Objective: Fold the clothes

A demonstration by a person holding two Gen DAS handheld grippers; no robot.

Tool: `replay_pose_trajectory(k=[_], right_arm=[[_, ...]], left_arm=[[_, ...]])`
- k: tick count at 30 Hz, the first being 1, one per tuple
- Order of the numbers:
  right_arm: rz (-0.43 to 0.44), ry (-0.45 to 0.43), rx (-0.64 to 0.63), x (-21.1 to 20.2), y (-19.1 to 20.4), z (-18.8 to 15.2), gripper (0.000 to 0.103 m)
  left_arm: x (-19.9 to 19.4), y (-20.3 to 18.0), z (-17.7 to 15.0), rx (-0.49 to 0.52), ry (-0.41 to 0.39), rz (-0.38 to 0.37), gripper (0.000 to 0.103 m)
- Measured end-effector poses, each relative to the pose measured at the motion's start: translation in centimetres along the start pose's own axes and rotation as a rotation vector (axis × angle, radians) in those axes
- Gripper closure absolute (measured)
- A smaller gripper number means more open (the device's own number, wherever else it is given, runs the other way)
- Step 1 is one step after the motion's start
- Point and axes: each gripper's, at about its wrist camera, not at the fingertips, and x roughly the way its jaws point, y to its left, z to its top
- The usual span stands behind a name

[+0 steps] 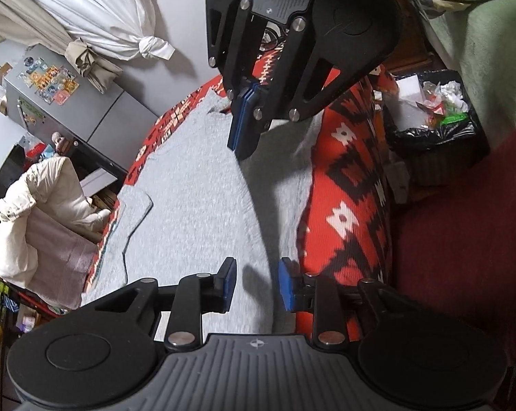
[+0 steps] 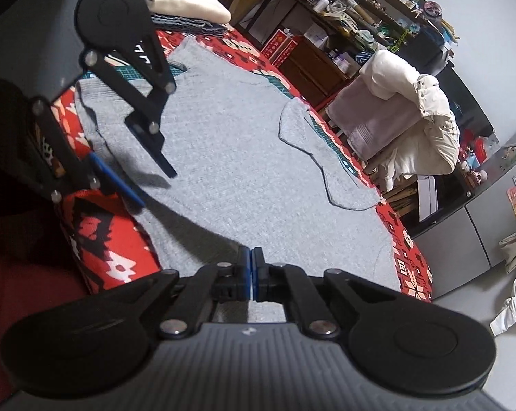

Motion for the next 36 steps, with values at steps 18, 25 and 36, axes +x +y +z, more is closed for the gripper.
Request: replay_pose_trajectory(k=[18, 25, 36], right_arm=[[0.008, 0.014, -0.107, 0.2, 1.7, -0.8, 0.103], [0.046, 0.017, -0.160, -0.3, 3.0, -0.9, 0.103], [0.107, 0.057, -0.093, 1.1, 3.0, -1.1, 0.103]], left_arm=[[-1.5, 0.5, -2.2, 0.040, 0.026, 0.059, 0.101], [-3.2, 0.2, -2.2, 0.076, 0.006, 0.021, 0.102], [-1.9, -0.5, -2.9, 0.072, 0.048, -0.031, 0.101]])
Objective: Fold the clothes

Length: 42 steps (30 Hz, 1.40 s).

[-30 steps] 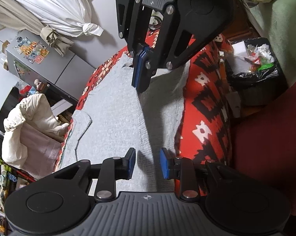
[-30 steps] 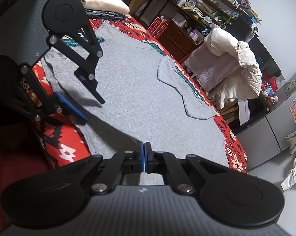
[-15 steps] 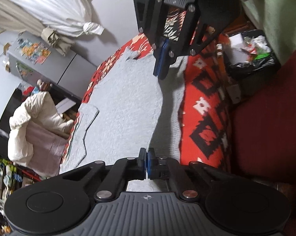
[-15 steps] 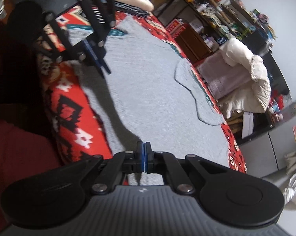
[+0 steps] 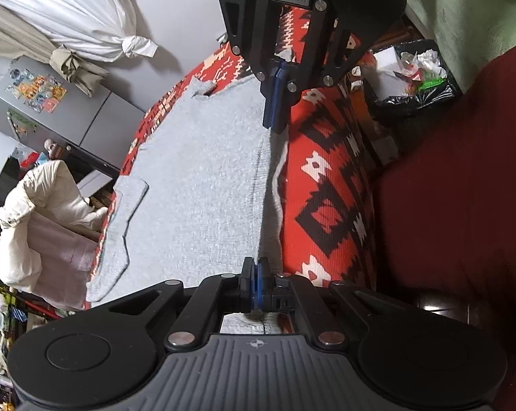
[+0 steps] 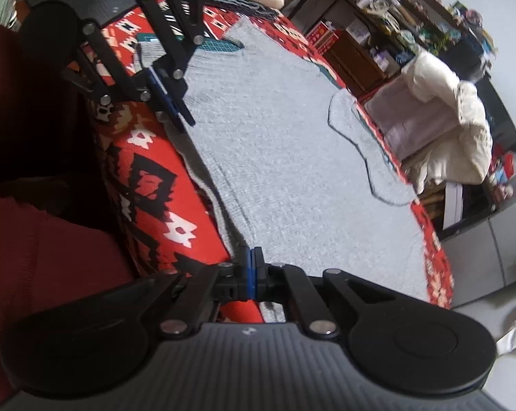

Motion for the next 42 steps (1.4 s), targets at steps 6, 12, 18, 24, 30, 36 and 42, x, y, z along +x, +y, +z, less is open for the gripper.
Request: replay_pose_trajectory(k=[6, 12, 18, 24, 30, 36, 42], right_arm=[[0.049, 0.014, 0.098, 0.8, -1.2, -0.4, 0.102], [0.103, -0.002, 0.211, 0.4, -2.2, -0.9, 0.098], [0.099, -0.052, 0.427, -1.2, -3.9, -2.3, 0.094], [0.019, -0.070, 0.740, -0.1, -6.5, -4.6, 0.094], [0.019, -0.047, 0.832, 0.0, -6.4, -6.9, 0.094], [0.006, -0.053, 0.921, -2.0, -6.2, -8.8, 0.093], [-0.162, -0.041, 1.090, -3.2, -8.7, -11.9, 0.089]], left_arm=[[0.2, 0.5, 0.0, -0.050, 0.007, -0.029, 0.098], [-0.5, 1.3, -0.2, -0.152, 0.003, -0.069, 0.088], [-1.7, 2.7, -1.1, -0.322, -0.008, -0.067, 0.087], [-1.3, 4.8, -2.5, -0.563, 0.008, -0.041, 0.087], [-1.3, 5.5, -4.8, -0.674, 0.059, -0.018, 0.087], [-2.5, 5.8, -7.1, -0.794, 0.081, 0.009, 0.087], [-4.0, 6.4, -9.6, -1.011, 0.110, 0.025, 0.082]])
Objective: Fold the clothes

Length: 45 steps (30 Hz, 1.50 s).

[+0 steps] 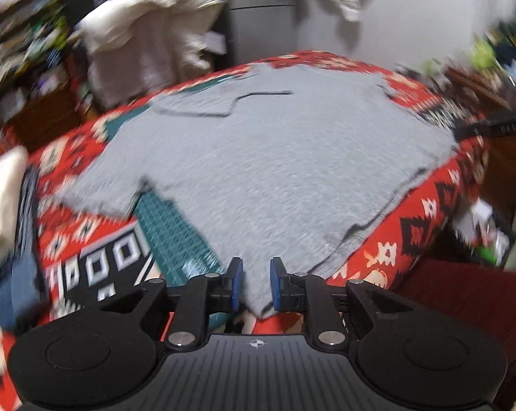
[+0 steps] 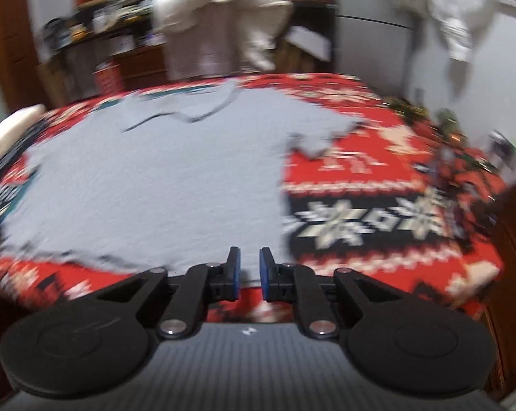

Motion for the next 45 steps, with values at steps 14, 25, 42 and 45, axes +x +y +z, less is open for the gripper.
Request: replay_pose_trajectory(k=[14, 25, 42, 45], right_arm=[[-0.059, 0.039, 0.012, 1.1, -0.7, -0.4, 0.101], [-0.089, 0.035, 0.043, 0.8, -1.7, -0.6, 0.100], [0.017, -0.117, -0.028, -1.5, 4.6, 1.6, 0.025], [0.056, -0.124, -0.034, -0.1, 6.4, 2.0, 0.008]], left_arm=[[0.0, 1.7, -0.5, -0.162, 0.051, -0.035, 0.101], [-0.5, 2.5, -1.0, -0.197, 0.062, 0.001, 0.101], [-1.9, 1.0, 1.9, -0.215, -0.050, 0.037, 0.058], [-0.5, 0.1, 3.4, -0.227, -0.060, 0.011, 0.048]])
